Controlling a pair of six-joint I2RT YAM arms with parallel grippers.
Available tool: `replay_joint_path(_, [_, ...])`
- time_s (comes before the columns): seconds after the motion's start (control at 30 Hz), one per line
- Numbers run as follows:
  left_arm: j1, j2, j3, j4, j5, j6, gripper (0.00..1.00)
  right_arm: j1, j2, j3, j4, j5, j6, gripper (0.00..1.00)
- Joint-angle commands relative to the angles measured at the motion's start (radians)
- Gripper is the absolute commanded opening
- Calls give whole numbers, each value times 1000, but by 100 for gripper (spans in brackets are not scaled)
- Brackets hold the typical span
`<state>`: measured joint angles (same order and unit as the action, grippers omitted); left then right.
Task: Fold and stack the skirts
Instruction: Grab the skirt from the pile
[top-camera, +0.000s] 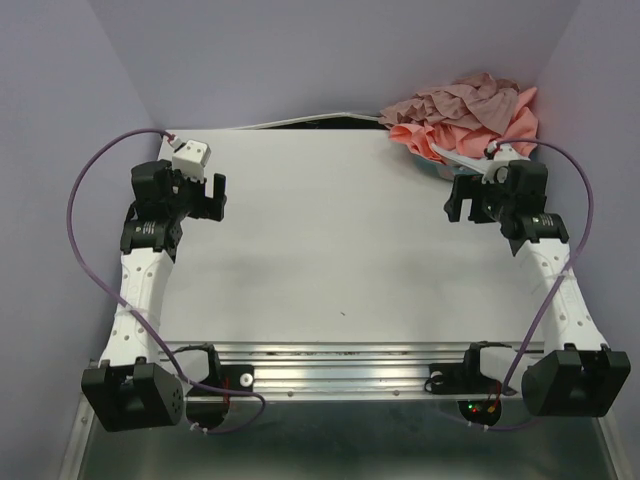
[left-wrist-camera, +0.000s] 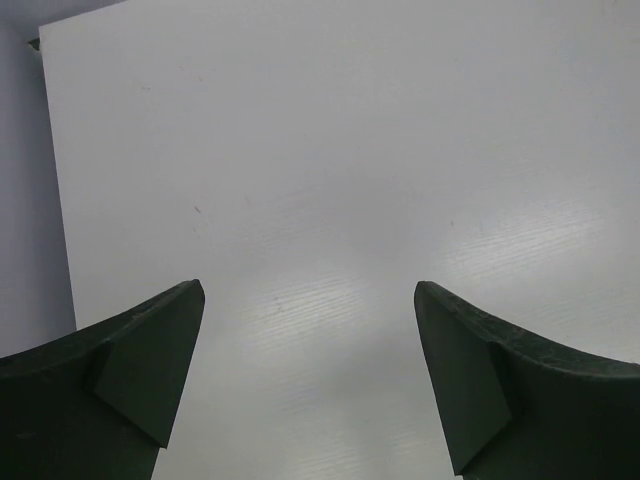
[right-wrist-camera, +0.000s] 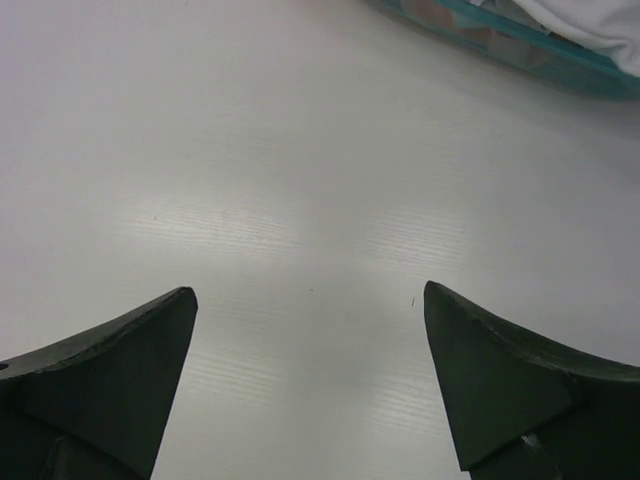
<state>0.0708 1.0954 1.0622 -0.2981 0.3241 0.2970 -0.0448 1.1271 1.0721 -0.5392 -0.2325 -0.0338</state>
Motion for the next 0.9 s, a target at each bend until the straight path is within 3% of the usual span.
replay_joint_path(0.0, [-5,-37,11,63,3,14,99,0,33,100,44,62,24,100])
replay_joint_path(0.07, [-6,-22,53,45,9,16,99,0,63,146,93,107,109,100])
replay_joint_path(0.27, [-6,-8,133,62,-17,-19,99,0,201,346,143,59,64,100])
replay_joint_path(0.53, [-6,-34,108,188,56,-58,99,0,601,780,122,113,64,100])
replay_joint_path(0.87, [-8,6,104,157,95,-70,99,-121,1081,1301,146,51,196,100])
